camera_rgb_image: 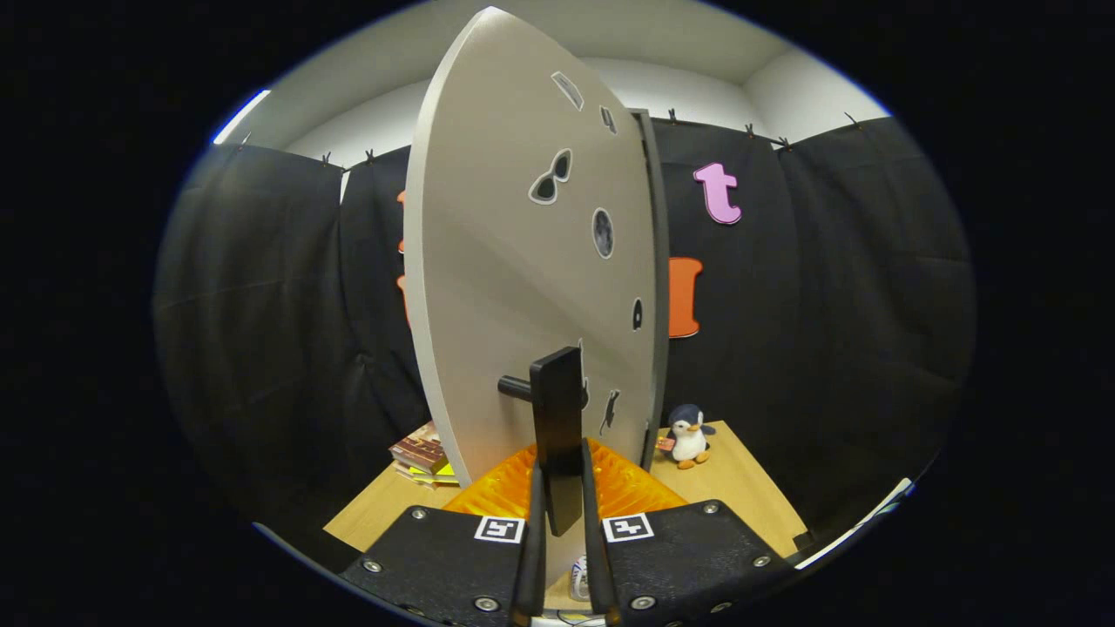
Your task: Open the shoe cabinet door, grab the shoes and put them into the shoe cabinet, then close the shoe cabinet door.
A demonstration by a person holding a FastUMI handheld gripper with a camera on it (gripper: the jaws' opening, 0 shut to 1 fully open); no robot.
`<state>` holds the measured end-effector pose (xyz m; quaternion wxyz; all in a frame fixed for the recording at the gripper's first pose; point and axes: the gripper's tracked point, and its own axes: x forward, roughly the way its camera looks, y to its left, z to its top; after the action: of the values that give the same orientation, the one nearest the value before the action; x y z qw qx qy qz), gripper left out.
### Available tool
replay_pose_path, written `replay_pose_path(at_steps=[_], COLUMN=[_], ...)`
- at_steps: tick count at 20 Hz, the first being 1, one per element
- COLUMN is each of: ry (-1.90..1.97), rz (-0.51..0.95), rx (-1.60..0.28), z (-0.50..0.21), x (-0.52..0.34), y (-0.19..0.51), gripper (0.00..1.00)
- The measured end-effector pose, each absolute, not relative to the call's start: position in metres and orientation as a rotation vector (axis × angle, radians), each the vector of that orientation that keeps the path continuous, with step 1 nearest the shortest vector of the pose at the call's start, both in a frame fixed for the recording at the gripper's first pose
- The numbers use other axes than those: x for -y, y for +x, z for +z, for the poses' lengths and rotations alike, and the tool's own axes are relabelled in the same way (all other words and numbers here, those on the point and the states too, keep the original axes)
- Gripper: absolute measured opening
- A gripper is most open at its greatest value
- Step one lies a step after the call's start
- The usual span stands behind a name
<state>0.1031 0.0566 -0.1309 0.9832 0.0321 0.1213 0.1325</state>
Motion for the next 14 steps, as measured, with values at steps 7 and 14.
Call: replay_pose_path(at_steps=[7,14], ry=[0.022,0.138], rz=[0.069,0.042], rx=[-0.171,-0.206], z=[-0.122,-0.126], x=[0.004,0.007], y=[0.117,0.11], gripper=[0.11,0.11])
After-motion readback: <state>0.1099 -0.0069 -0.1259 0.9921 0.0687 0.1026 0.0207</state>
